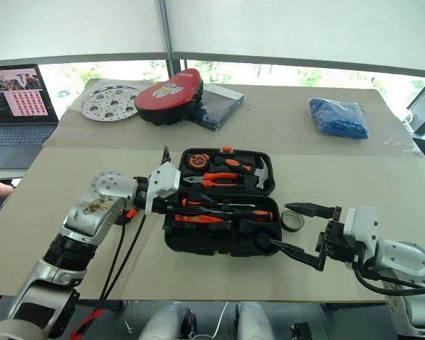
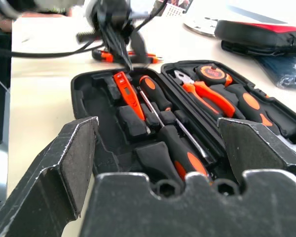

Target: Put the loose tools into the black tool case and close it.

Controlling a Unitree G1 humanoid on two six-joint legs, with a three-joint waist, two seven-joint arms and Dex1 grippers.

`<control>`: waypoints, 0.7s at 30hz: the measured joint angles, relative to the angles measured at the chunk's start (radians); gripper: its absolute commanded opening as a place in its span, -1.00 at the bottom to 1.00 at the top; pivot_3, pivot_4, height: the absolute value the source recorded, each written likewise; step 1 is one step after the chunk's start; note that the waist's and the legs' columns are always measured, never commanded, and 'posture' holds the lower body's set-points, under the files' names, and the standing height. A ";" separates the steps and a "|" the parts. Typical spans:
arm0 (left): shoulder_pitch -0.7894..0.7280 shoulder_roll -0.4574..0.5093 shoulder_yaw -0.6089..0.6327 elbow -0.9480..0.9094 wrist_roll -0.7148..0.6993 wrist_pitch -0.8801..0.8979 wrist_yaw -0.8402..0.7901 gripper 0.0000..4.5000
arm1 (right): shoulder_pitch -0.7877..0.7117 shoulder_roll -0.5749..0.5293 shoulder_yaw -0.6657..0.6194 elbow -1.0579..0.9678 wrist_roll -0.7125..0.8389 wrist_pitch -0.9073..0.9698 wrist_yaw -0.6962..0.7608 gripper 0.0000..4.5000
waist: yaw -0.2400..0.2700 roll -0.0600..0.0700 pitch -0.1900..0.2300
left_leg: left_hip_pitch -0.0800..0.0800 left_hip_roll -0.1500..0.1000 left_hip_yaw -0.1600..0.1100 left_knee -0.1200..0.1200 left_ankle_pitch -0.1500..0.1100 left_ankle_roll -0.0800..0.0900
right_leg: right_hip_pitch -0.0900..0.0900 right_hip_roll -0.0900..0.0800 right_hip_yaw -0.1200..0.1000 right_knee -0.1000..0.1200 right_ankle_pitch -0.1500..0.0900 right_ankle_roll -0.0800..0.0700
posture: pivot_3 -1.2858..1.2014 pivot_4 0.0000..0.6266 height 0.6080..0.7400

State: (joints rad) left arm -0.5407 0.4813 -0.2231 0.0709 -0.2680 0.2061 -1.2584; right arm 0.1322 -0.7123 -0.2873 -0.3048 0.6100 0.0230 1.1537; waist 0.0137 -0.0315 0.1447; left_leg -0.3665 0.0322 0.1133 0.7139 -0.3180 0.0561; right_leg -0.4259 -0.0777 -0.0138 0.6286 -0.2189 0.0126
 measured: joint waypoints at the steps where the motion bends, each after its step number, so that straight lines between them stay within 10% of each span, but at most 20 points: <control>1: 0.002 -0.006 0.003 0.015 0.000 -0.023 0.000 -0.98 | -0.006 0.003 0.001 0.000 0.000 -0.001 -0.001 1.00 | 0.002 0.000 0.000 | 0.000 0.000 0.000 0.000 0.000 0.001 | 0.000 0.000 0.000 0.000 0.000 0.000 | 0.03 -0.52 1.00; 21: 0.012 -0.001 -0.080 0.135 0.148 -0.136 0.030 -0.98 | -0.012 0.017 0.010 -0.001 -0.009 -0.010 -0.005 1.00 | -0.003 0.003 -0.002 | 0.005 0.000 0.000 0.000 -0.001 0.002 | 0.005 0.000 0.001 0.000 0.001 0.001 | 0.03 -0.52 1.00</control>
State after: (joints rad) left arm -0.5289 0.4801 -0.3032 0.2059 -0.1195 0.0704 -1.2282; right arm 0.1204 -0.6950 -0.2777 -0.3063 0.6011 0.0128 1.1489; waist 0.0106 -0.0281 0.1424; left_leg -0.3618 0.0323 0.1137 0.7136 -0.3194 0.0584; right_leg -0.4211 -0.0775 -0.0129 0.6281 -0.2183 0.0136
